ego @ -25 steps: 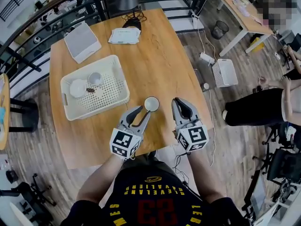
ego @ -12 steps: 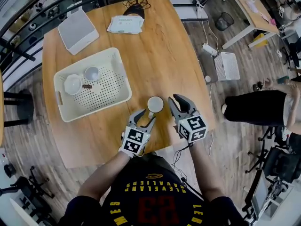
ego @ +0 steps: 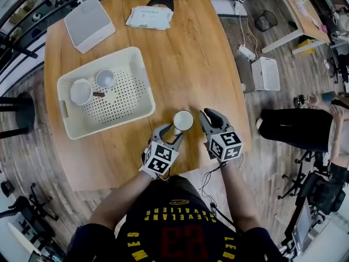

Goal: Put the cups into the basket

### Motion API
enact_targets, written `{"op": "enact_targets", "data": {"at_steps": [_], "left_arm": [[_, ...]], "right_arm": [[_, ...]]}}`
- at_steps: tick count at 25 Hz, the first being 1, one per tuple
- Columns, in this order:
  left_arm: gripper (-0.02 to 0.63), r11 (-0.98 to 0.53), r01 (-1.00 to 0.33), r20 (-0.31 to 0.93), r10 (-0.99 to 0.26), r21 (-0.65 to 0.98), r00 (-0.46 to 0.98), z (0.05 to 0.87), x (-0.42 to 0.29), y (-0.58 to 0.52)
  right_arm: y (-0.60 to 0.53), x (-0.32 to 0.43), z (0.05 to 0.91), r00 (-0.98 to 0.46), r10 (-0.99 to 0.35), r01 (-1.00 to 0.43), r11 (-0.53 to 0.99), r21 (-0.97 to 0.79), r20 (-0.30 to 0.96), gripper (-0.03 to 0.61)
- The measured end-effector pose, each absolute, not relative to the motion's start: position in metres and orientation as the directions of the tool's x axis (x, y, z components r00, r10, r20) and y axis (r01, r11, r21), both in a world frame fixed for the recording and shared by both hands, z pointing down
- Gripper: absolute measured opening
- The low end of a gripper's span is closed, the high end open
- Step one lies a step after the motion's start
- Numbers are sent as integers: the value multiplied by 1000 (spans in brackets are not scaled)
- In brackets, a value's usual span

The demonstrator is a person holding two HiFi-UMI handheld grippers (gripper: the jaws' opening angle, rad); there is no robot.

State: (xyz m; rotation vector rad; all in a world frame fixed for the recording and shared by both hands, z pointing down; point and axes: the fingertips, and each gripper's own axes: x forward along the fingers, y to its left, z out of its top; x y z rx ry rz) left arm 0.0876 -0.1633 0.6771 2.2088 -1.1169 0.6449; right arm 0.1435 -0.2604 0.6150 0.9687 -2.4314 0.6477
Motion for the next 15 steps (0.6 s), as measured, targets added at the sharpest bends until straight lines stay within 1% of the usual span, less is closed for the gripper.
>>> {"op": "enact_targets", "data": {"at_steps": [5,6,8,10,12,15], "left_arm": [[189,-429,-867,656,-582,254,480,677,63,-172],[189,-426,-870,656,-588,248,474,677,56,-174],[190,-463,-856,651,-580,231,490,677,50,-176],[190,-542,-820,652,-558,182,513,675,52,-177],[190,-615,-779,664,-534,120,524,674,56,-177],[189,-672,-737,682,-508,69,527,674,61,-179]], "right_arm": [[-270,136,615,-699,-473,-679,676,-288,536,83],[-269,135,614,-713,-453,-656,701,-280,536,89],[-262,132,616,-732,-395,-592,772,-231,555,122],[-249,131,624,-731,-315,-500,851,-161,605,154],[-232,127,636,-710,-216,-376,921,-102,671,175],[-209,123,655,-631,-90,-162,987,-17,770,202]]}}
